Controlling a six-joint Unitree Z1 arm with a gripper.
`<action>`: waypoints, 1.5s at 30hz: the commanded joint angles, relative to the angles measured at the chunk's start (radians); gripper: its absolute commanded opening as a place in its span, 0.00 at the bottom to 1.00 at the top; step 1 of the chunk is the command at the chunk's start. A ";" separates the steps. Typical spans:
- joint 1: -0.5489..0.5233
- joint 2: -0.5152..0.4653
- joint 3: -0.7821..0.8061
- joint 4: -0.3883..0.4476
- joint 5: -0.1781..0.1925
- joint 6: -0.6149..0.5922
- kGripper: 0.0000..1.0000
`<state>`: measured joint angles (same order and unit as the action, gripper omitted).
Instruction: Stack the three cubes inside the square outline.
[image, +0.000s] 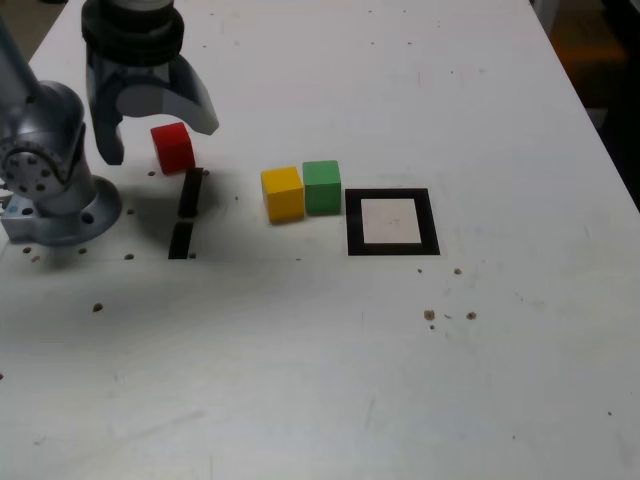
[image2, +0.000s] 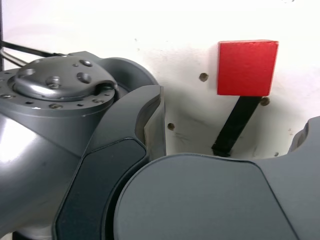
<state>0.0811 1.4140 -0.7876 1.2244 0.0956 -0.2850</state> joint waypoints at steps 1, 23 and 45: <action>0.028 0.011 0.026 -0.043 0.005 -0.001 0.99; 0.171 0.143 0.067 -0.222 0.068 0.040 0.87; 0.238 0.195 0.068 -0.293 0.060 0.130 0.53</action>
<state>0.3184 1.6066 -0.7178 0.9339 0.1541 -0.1568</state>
